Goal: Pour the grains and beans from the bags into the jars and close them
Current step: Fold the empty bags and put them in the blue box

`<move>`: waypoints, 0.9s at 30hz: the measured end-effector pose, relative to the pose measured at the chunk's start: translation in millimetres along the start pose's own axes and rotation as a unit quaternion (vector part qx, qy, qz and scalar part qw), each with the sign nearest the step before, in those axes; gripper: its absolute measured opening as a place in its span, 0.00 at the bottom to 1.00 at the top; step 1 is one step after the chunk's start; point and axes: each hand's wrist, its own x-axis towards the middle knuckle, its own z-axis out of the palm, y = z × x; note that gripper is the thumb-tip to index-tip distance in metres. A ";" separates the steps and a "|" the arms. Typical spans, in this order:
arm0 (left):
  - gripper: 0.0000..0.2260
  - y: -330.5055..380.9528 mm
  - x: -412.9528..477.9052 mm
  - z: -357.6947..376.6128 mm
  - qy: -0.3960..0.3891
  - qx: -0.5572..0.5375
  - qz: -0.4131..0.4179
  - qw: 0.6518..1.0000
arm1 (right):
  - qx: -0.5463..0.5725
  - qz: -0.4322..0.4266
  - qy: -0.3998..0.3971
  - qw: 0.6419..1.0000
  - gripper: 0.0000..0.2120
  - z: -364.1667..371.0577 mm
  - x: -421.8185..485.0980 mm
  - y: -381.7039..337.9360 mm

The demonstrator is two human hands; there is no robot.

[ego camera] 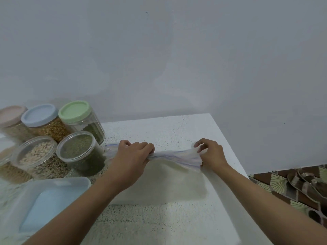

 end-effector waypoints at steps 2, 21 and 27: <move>0.08 4.8 -13.4 4.1 0.009 0.007 -0.008 1.000 | 0.053 0.017 -0.010 0.998 0.12 -1.2 -4.1 0.6; 0.19 31.5 -87.4 39.4 -0.030 -0.089 -0.069 0.993 | 0.046 0.006 0.000 0.999 0.11 14.8 -31.9 2.5; 0.16 30.4 -92.6 46.8 -0.042 -0.104 -0.024 0.993 | 0.044 0.051 0.020 0.998 0.06 16.5 -16.1 -6.1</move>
